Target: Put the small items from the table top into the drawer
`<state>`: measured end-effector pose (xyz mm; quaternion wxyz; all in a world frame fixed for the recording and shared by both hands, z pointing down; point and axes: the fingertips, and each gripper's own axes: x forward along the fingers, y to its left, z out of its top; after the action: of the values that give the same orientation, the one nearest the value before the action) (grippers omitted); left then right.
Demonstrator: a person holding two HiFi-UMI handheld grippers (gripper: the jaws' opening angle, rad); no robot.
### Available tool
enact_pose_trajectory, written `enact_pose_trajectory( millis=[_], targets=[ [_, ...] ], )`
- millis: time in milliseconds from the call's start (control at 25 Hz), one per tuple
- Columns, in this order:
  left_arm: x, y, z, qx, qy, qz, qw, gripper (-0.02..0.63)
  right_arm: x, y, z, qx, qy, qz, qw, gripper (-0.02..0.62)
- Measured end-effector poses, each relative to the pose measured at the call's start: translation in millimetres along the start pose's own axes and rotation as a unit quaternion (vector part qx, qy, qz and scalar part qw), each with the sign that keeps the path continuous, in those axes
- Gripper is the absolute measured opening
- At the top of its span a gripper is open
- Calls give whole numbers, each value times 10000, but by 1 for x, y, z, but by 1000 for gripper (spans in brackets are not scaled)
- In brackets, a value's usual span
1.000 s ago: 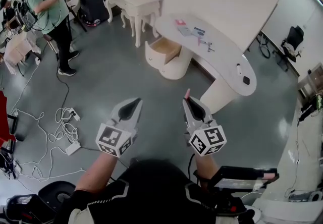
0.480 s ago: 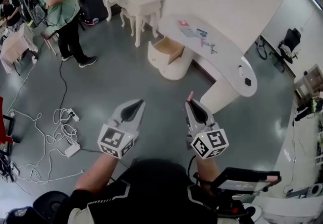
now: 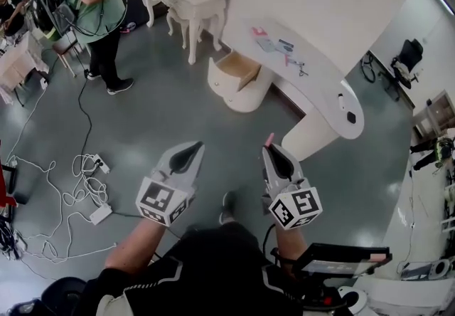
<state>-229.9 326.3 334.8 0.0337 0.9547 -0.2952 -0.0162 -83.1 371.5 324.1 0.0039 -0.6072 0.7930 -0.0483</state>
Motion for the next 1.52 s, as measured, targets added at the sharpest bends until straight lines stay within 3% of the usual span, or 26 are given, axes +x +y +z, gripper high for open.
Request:
enact_pose_trajectory(
  millis=[440, 1000, 1200, 1520],
  targets=[
    [78, 30, 22, 332, -53, 343, 9988, 0, 73, -68, 18, 124, -311, 437, 9985, 51],
    [207, 43, 27, 421, 30, 632, 9971, 0, 127, -182, 30, 204, -332, 714, 9967, 51],
    [235, 44, 22, 459, 160, 765, 9959, 0, 141, -204, 37, 147, -384, 875, 9953, 51],
    [266, 55, 20, 463, 216, 642, 9966, 0, 168, -222, 31, 223, -331, 959, 9946, 51]
  ],
)
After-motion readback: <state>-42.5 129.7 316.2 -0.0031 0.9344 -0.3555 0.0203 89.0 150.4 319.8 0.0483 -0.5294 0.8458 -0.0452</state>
